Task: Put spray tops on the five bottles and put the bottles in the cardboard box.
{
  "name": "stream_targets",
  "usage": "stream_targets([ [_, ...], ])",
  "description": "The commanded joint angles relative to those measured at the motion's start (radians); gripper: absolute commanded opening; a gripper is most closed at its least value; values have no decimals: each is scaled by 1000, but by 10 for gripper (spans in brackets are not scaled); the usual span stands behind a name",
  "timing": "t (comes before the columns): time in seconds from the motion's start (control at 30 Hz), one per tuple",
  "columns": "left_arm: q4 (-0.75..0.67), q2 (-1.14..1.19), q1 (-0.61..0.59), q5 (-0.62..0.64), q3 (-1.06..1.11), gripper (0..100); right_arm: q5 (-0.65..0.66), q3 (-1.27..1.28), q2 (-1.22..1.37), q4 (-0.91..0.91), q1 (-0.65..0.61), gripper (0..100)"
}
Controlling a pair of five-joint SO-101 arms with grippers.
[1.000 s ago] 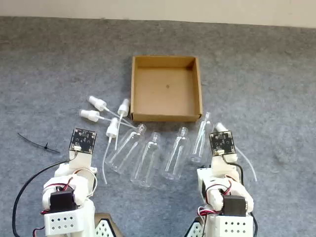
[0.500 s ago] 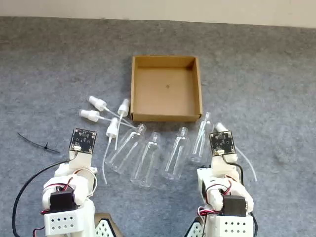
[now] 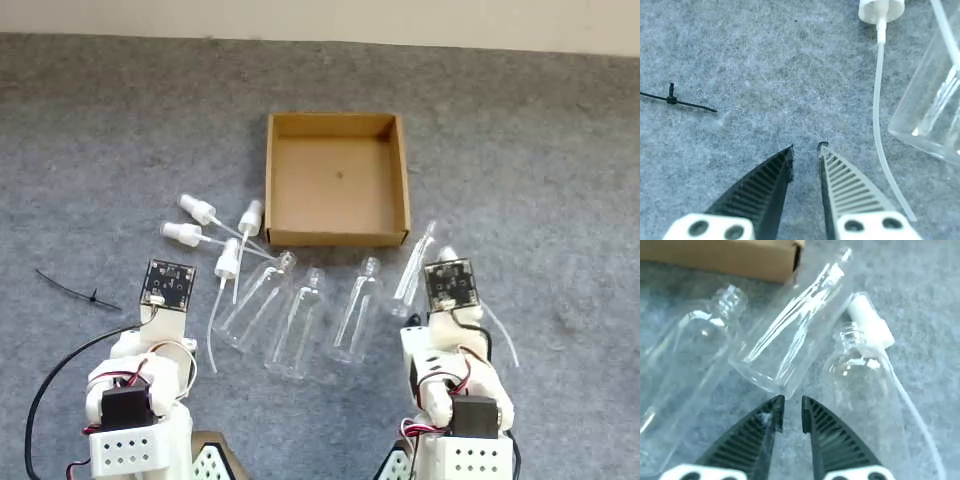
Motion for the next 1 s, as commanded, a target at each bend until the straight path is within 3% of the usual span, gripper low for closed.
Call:
stream_targets([
  [0.0, 8, -12, -10, -3, 19, 87, 152, 125, -4, -16, 31, 34],
  [0.13, 8, -12, -10, -3, 19, 87, 126, 77, -1, 7, 105, 34],
  [0.53, 8, -12, -10, -3, 19, 87, 64, -274, 58, 119, 113, 35],
  [0.73, 8, -12, -10, -3, 19, 87, 57, -522, 460, 125, 113, 52],
  [0.97, 8, -12, -10, -3, 19, 87, 25, -987, 1082, 249, 108, 234],
])
